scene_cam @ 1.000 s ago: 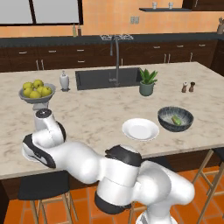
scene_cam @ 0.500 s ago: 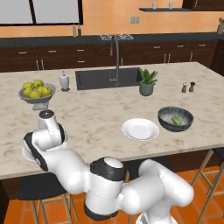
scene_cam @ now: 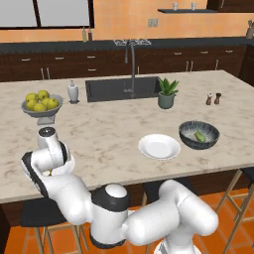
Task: Pick the chicken drumstick and corn from their plates and place them in the bowl. Then put the bowl in the fridge.
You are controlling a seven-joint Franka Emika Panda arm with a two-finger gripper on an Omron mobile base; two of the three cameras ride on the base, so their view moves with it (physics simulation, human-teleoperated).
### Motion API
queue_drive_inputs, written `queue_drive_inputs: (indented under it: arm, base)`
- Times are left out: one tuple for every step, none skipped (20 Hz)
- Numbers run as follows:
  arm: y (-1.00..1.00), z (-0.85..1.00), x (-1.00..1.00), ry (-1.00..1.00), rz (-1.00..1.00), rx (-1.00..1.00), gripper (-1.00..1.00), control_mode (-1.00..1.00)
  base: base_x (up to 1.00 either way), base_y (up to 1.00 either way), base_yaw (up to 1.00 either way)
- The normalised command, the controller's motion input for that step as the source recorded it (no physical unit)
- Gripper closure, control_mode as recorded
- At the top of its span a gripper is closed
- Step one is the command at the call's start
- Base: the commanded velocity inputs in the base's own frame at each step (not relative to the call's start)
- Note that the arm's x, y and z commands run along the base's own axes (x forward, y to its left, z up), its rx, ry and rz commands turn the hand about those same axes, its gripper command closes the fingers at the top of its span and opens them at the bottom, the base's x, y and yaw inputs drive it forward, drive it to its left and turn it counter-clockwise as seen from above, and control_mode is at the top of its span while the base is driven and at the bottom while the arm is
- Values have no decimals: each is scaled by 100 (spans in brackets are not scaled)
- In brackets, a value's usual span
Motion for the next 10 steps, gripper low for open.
queue_drive_inputs:
  arm:
    - [11, -26, 21, 0, 0, 0, -100, -100]
    - [0, -26, 18, 0, 0, 0, -100, -100]
    - [0, -26, 27, 0, 0, 0, -100, -100]
    - [0, -27, 31, 0, 0, 0, -100, -100]
    - [0, -26, 22, 0, 0, 0, -100, -100]
    - [0, -25, 17, 0, 0, 0, -100, -100]
    - [0, -21, 12, 0, 0, 0, -100, -100]
    - [0, -22, 12, 0, 0, 0, -100, -100]
    - [0, -28, 0, 0, 0, 0, -100, -100]
    - [2, -38, 0, 0, 0, 0, 100, -100]
  base:
    - [0, 0, 0]
    - [0, 0, 0]
    - [0, 0, 0]
    - [0, 0, 0]
    - [0, 0, 0]
    - [0, 0, 0]
    - [0, 0, 0]
    - [0, 0, 0]
    - [0, 0, 0]
    - [0, 0, 0]
